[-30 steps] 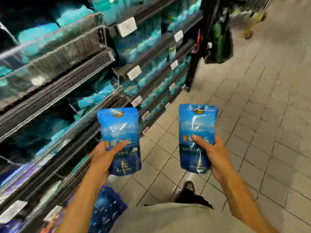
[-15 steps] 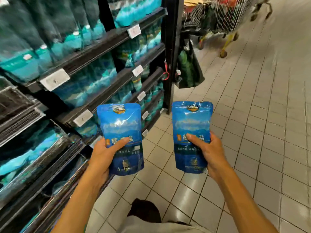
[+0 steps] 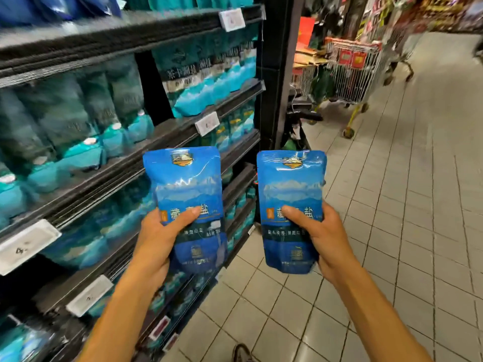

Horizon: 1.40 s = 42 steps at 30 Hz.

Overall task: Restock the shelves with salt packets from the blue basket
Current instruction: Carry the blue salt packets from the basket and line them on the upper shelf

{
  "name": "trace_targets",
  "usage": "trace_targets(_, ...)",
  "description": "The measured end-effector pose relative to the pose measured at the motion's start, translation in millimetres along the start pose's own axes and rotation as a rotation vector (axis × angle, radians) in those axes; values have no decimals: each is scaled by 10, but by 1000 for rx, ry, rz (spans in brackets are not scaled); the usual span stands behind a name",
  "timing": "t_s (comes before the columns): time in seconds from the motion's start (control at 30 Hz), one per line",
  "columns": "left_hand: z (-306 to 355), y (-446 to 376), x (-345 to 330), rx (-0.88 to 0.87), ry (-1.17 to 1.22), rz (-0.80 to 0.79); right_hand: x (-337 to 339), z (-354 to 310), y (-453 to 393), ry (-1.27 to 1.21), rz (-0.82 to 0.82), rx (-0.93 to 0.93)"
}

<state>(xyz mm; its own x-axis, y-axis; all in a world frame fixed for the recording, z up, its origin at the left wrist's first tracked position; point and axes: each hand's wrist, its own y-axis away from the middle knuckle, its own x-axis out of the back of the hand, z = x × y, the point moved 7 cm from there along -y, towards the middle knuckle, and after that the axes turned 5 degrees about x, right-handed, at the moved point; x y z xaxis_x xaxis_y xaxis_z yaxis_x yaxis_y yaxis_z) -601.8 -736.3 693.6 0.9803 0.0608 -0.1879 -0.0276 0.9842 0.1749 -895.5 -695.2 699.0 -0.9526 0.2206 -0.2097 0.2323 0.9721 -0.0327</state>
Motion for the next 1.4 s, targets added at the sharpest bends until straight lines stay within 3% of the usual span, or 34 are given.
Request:
trace_targets(0.37, 1156, -1100, -142, -200, 45, 81, -799, -643, -1718, -88, -203, 156)
trace_targets(0.6, 2072, -1456, -297, -374, 13, 231, -1693, -1116, -2851, -185, -474, 227)
trace_targets(0.77, 2502, -1548, -411, -376, 90, 385, -2391, -1634, -3440, -252, -693, 238)
trace_targets(1.03, 3319, -1271, -260, -517, -12, 550, -3402, -2382, -3568, -358, -977, 230)
trace_targets(1.4, 4371, -857, 1338, -505, -171, 739, -5120, -2567, -2916, -311, -1243, 127)
